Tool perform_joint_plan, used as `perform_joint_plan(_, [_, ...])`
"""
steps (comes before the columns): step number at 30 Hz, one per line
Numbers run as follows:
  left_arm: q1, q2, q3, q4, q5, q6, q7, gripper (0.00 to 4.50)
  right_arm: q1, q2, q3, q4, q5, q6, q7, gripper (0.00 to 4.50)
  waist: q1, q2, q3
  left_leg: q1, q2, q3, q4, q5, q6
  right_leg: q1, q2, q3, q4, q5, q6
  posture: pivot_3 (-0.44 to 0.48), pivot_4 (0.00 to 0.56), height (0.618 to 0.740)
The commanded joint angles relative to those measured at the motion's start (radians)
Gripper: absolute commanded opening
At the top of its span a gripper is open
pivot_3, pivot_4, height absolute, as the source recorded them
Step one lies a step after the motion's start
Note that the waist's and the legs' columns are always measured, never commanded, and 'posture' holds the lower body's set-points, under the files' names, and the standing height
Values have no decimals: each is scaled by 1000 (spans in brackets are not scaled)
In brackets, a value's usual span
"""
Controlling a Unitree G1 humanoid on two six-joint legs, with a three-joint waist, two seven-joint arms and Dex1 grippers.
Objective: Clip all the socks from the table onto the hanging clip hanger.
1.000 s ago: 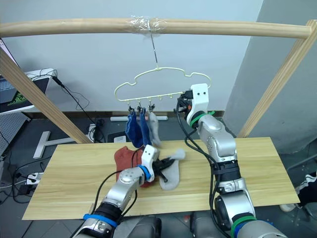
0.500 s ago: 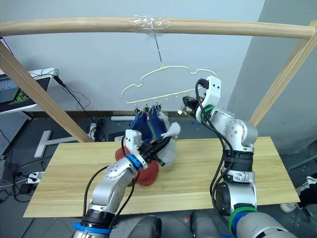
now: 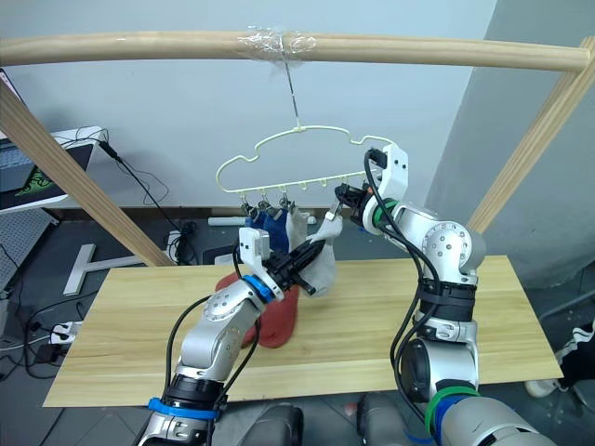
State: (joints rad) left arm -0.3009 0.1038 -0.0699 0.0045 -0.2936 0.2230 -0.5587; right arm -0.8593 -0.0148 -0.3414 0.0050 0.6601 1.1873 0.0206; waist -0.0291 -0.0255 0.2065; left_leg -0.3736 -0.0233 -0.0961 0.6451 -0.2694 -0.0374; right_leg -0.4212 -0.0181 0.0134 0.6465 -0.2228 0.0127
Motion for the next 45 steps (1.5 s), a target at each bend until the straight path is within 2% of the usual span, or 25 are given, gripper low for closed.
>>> perform_joint_plan(1, [-22,-7,10,-19,-13,-33,1,29,-4,1,-14,-24,19,11,-16,0,0,0,0,0,0,0,0,0,0,0,0,0,0,0,0,-10,201,740])
perform_joint_plan(10, [-15,-10,4,-36,-21,-27,3,29,-2,4,-31,-21,60,16,-24,0,0,0,0,-1,0,0,0,0,0,0,0,0,0,0,0,-13,205,740])
perform_joint_plan(11, [-15,-10,4,-36,-22,-25,1,0,-5,5,-35,-21,68,16,-21,540,0,0,0,-1,0,0,0,0,0,0,0,0,0,0,0,-13,205,740])
perform_joint_plan(22, [-20,0,3,-16,-19,-19,3,0,2,-18,-48,-66,117,28,-9,4477,-3,6,4,-2,0,0,0,0,0,-1,0,0,-1,0,1,-17,205,740])
perform_joint_plan(27, [-29,-1,9,-9,-25,-13,11,0,36,-46,-37,-126,136,39,-3,4477,-3,6,4,-3,0,0,0,0,0,-2,0,0,-1,-1,1,-20,205,740])
perform_joint_plan(29, [-31,-1,13,-8,-31,-9,11,0,65,-85,8,-168,122,22,35,4477,-3,6,4,-3,0,0,0,0,0,-2,0,-1,-1,-1,1,-20,205,740])
perform_joint_plan(32, [-29,5,18,-8,-42,0,1,715,143,-158,96,-246,76,-26,89,4500,-3,7,4,-4,0,-1,0,0,0,-2,0,-1,-1,-2,3,-25,204,740])
perform_joint_plan(39, [-26,49,46,-15,-48,14,-15,2803,280,-267,249,-357,-36,-188,189,4500,-6,7,4,-4,0,0,0,0,0,-3,0,0,-1,-3,5,-25,196,740])
perform_joint_plan(44, [-19,105,58,-41,-57,32,-42,4395,335,-268,307,-387,-108,-297,201,4500,-6,7,4,-3,1,0,0,0,0,-3,2,0,-1,-3,5,-21,193,740])
perform_joint_plan(45, [-15,115,57,-47,-58,36,-48,4456,342,-272,320,-389,-126,-319,205,4500,-6,7,4,-3,1,0,0,0,0,-3,2,-1,-1,-3,5,-21,193,740])
